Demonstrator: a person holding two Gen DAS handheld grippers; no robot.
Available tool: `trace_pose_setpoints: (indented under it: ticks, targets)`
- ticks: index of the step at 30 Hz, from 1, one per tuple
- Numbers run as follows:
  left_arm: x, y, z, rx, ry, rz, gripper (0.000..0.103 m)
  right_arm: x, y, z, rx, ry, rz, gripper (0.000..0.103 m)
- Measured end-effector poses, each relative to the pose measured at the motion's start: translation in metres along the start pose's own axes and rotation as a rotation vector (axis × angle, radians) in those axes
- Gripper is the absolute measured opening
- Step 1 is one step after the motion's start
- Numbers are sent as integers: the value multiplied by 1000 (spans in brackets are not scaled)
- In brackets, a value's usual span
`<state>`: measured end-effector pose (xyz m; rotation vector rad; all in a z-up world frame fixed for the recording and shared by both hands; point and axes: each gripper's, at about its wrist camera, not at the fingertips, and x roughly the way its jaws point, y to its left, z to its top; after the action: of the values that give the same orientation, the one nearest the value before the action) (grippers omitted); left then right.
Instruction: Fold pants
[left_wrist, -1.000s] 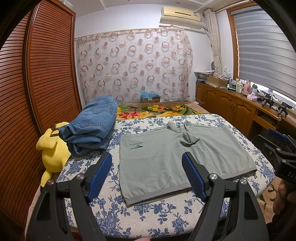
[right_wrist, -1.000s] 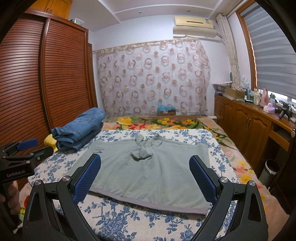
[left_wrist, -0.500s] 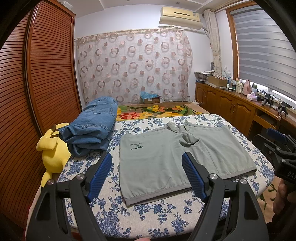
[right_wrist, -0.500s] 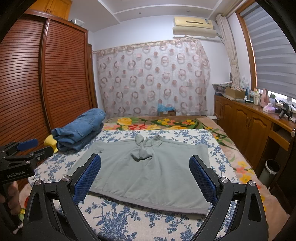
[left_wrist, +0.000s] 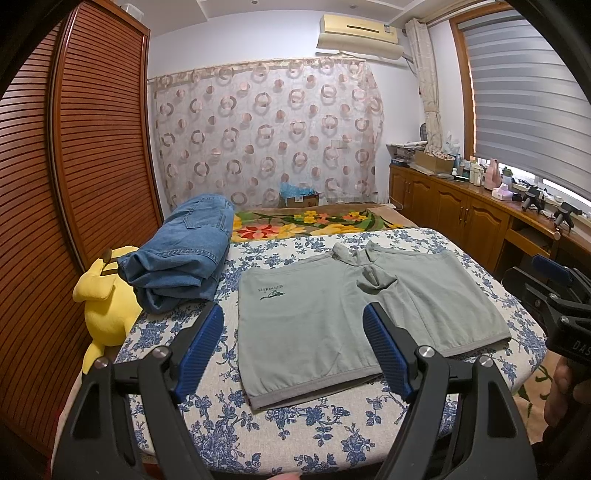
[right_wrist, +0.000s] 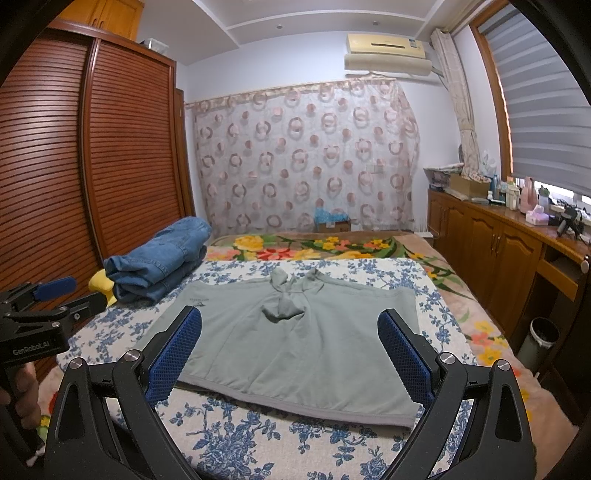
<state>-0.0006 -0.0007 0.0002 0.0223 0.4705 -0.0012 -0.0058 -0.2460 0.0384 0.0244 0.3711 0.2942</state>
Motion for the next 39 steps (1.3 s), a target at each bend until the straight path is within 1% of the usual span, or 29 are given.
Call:
trace_pose_setpoints:
  ticks: [19, 21, 23, 24, 26, 28, 33, 39]
  targets:
    - [0, 0, 0, 1, -1, -1, 79, 0, -1, -1, 1, -2, 1, 98]
    - [-4, -4, 10, 0, 6, -6, 79, 0, -2, -2, 1, -1, 1, 98]
    - [-7, -8, 12, 2, 9, -3, 79, 0, -3, -2, 3, 0, 0, 98]
    - [-7, -9, 14, 5, 12, 1, 79, 3, -2, 4, 4, 3, 1, 98]
    - [-1, -14, 9, 12, 25, -10, 79, 3, -1, 8, 1, 6, 2, 98]
    - [0, -19, 14, 13, 40, -32, 79, 5, -3, 4, 4, 10, 5, 98]
    - [20, -15, 15, 38, 60, -72, 79, 3, -15, 3, -4, 21, 6, 98]
    - [35, -15, 17, 51, 72, -112, 79, 14, -21, 5, -27, 40, 8, 98]
